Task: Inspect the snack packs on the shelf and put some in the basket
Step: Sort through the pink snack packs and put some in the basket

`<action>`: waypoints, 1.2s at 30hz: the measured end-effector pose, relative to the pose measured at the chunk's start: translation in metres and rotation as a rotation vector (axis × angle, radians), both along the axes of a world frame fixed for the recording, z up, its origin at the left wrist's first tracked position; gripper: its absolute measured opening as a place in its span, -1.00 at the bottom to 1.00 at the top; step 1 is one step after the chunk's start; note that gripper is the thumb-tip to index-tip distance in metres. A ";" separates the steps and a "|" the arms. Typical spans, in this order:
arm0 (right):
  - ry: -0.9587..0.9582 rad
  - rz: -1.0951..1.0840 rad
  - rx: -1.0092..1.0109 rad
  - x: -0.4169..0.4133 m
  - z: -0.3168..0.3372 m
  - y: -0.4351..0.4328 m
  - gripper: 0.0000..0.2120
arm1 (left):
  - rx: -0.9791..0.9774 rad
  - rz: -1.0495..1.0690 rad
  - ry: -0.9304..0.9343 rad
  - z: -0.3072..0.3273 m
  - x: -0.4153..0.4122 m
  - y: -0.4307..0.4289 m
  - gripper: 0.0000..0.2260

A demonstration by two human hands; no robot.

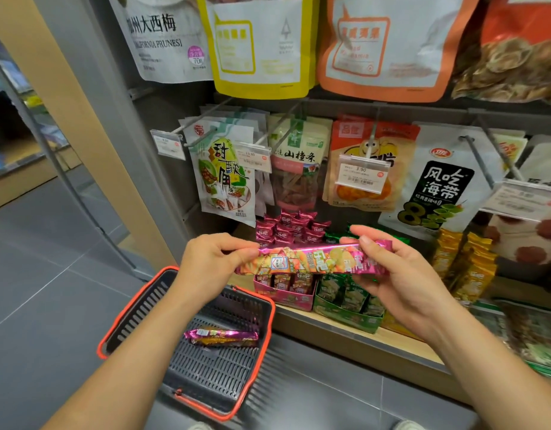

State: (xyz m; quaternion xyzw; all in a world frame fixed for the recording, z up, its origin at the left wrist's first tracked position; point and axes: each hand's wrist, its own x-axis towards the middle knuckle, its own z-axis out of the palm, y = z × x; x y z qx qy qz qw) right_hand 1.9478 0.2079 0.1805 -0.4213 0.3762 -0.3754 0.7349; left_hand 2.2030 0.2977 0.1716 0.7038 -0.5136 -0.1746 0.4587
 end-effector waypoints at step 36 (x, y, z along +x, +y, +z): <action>0.822 -0.057 -0.800 -0.033 -0.002 -0.017 -0.75 | 0.415 -0.452 0.021 -0.023 -0.065 -0.079 -0.68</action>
